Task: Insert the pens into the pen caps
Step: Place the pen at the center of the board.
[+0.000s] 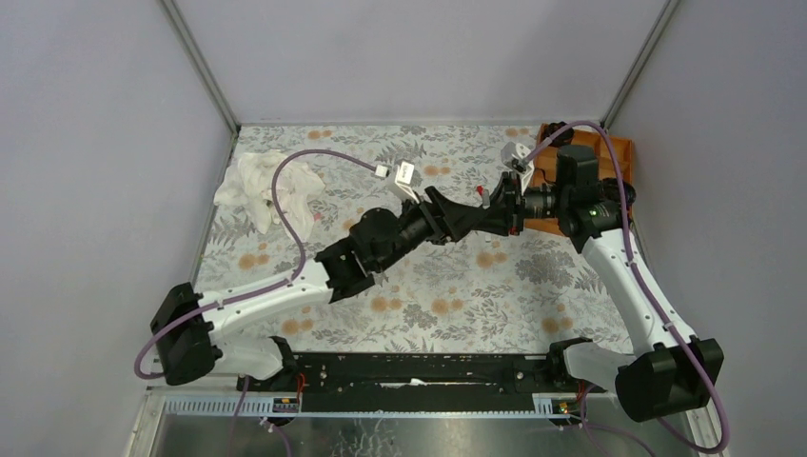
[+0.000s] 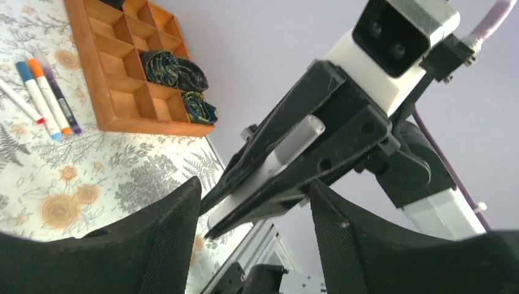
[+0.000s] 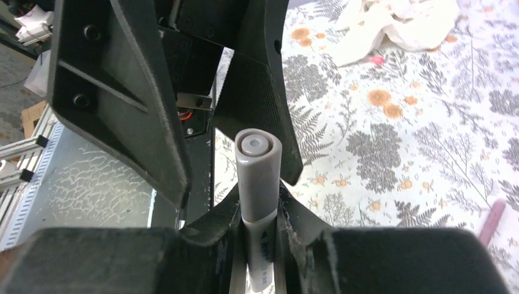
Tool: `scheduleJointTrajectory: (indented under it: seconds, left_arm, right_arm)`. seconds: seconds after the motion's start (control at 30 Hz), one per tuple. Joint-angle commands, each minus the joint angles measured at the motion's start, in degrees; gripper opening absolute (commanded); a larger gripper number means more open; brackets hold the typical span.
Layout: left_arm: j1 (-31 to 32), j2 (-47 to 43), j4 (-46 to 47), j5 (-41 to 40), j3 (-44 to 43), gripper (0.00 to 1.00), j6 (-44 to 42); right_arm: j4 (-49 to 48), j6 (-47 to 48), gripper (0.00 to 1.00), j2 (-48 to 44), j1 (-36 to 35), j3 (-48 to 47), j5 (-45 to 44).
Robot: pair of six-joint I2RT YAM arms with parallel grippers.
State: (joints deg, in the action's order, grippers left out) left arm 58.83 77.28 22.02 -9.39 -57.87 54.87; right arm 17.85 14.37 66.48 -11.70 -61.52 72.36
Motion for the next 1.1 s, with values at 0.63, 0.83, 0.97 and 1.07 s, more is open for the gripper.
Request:
scheduleJointTrajectory:
  seconds: [0.63, 0.83, 0.97, 1.07]
  left_arm:
    - [-2.19, -28.57, -2.93, -5.56, 25.48, 0.97, -26.30]
    - [-2.94, -30.91, -1.58, -7.48, 30.87, 0.97, -25.11]
    - [-3.19, -32.56, -2.30, -8.54, 32.61, 0.97, -24.92]
    - [-3.31, -34.13, -3.17, -9.43, 33.51, 0.97, -24.65]
  right_arm:
    - [-8.00, -2.26, 0.06, 10.28, 2.10, 4.98, -47.02]
    - [-7.57, -5.22, 0.09, 20.63, 3.37, 0.94, -60.22]
    - [-3.13, -6.33, 0.10, 30.53, 6.07, -6.18, -61.86]
    - [-1.50, -6.11, 0.13, 35.29, 6.92, -9.89, -62.35]
